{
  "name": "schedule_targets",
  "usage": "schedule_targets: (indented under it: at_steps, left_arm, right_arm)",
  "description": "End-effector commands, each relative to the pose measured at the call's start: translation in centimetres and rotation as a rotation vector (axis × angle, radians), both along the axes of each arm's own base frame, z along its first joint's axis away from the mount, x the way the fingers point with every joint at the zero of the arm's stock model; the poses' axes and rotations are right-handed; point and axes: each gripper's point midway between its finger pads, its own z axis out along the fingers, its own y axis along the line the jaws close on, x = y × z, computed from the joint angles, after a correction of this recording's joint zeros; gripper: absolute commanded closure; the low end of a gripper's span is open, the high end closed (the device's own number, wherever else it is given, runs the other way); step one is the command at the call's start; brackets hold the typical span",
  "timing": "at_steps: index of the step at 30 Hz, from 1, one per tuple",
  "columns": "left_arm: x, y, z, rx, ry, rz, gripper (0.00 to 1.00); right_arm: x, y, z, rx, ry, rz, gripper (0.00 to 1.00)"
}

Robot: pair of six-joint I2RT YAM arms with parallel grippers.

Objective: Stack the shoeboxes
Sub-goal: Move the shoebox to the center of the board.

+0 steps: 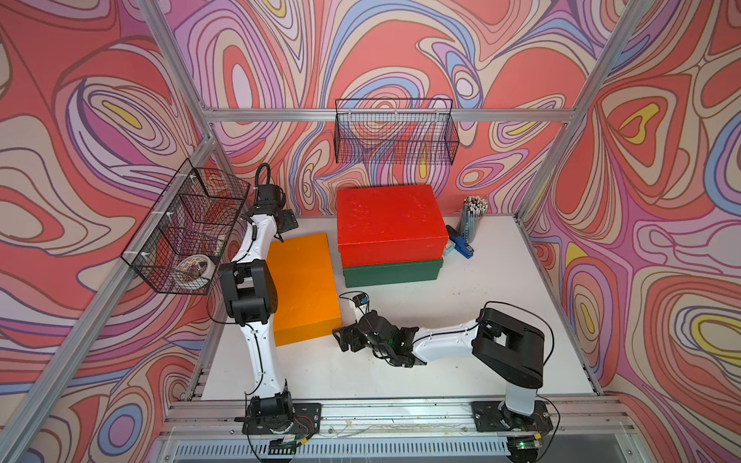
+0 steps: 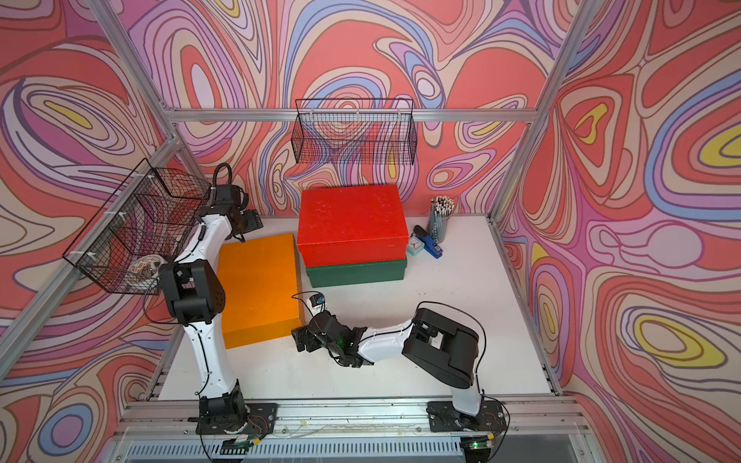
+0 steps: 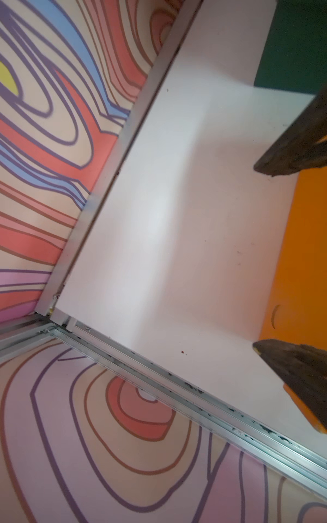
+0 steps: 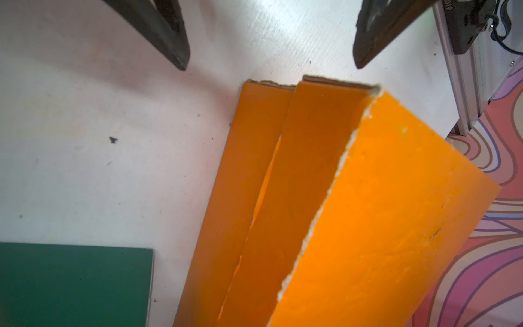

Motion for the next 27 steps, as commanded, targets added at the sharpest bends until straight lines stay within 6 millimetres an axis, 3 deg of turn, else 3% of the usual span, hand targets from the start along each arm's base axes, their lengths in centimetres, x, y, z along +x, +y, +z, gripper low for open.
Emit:
schedule_targets:
  at_steps: [1, 7, 11, 16, 19, 20, 23, 27]
  left_arm:
    - [-2.3, 0.6, -2.3, 0.056, 0.105, 0.012, 0.10]
    - [-5.8, 0.4, -4.6, 0.049, 0.180, 0.028, 0.10]
    - [-8.6, -0.3, -4.0, -0.004, 0.213, 0.062, 0.10]
    - [-13.5, -1.1, -4.7, -0.058, 0.260, 0.122, 0.10]
    - [-16.4, -2.0, -6.1, -0.106, 0.273, 0.130, 0.10]
    - [-17.4, -2.5, -6.7, -0.127, 0.279, 0.132, 0.10]
    - [-20.1, -3.6, -8.2, -0.187, 0.284, 0.133, 0.11]
    - [-22.5, -5.2, -9.1, -0.265, 0.266, 0.119, 0.11]
  right_arm:
    - [0.5, 0.0, 0.2, 0.008, 0.014, -0.020, 0.09]
    - [2.1, -2.0, -0.6, 0.015, 0.079, -0.070, 0.11]
    - [2.2, -2.7, -0.3, 0.004, 0.077, -0.093, 0.12]
    - [2.7, -4.5, 0.2, 0.000, 0.071, -0.147, 0.12]
    - [2.8, -6.0, -0.2, -0.017, 0.075, -0.177, 0.12]
    - [2.9, -6.4, 0.8, 0.003, 0.068, -0.186, 0.11]
    - [3.1, -7.8, 0.7, 0.003, 0.079, -0.211, 0.11]
    - [3.9, -10.2, 0.5, 0.022, 0.108, -0.255, 0.12]
